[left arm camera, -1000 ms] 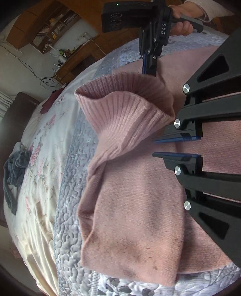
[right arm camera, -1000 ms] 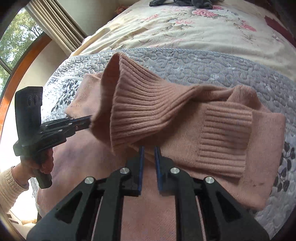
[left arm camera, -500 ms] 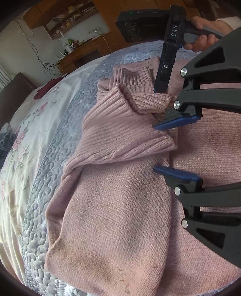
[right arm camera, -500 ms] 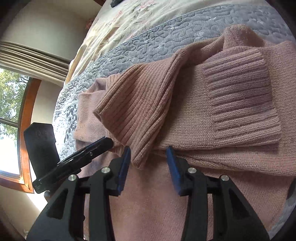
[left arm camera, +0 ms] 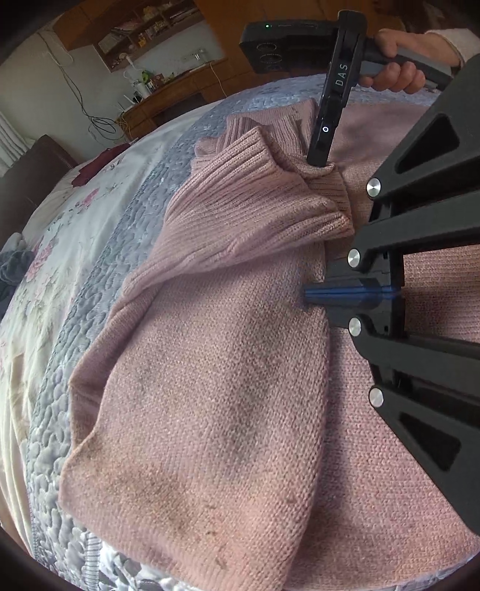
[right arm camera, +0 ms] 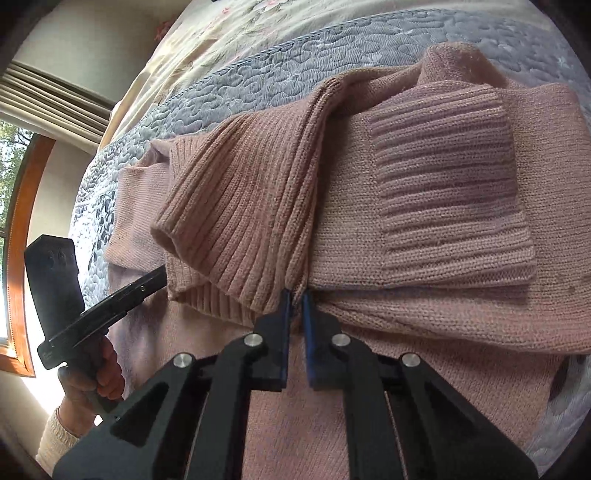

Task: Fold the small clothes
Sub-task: 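Release the sweater and move both tools to the ribbed hem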

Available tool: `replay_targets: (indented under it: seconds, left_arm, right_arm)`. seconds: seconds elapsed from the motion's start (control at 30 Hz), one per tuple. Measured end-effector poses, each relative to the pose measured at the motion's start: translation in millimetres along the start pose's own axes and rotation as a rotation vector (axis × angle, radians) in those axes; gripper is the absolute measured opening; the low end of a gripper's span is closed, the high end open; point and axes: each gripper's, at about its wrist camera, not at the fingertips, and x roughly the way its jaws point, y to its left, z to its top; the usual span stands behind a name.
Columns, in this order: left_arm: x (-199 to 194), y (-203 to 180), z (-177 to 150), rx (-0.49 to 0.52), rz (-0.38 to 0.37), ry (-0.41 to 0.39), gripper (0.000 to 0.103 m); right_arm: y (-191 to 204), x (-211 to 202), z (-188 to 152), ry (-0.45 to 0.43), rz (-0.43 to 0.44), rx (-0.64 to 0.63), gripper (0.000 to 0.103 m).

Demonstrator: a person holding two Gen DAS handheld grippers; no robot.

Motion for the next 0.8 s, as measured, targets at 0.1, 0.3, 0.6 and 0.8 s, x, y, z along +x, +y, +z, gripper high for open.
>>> replay_targets:
  seconds: [0.1, 0.3, 0.6, 0.8]
  left_arm:
    - [-13.5, -4.4, -4.8, 0.003, 0.040, -0.004, 0.004]
    - [-91.9, -12.4, -48.6, 0.108, 0.162, -0.073, 0.053]
    - [-195.5, 26.3, -164.5, 0.110, 0.372, -0.026, 0.062]
    - [-215.9, 47.1, -226.0, 0.059, 0.375, 0.046, 0.062]
  right_arm:
    - [2.2, -11.8, -5.3, -0.013, 0.018, -0.008, 0.011]
    - [8.5, -89.4, -64.3, -0.129, -0.012, -0.050, 0.028]
    - [-7.1, -148.1, -229.5, -0.135, -0.152, 0.000, 0.039]
    - [-30.3, -148.1, -315.7, -0.086, -0.147, 0.104, 0.041]
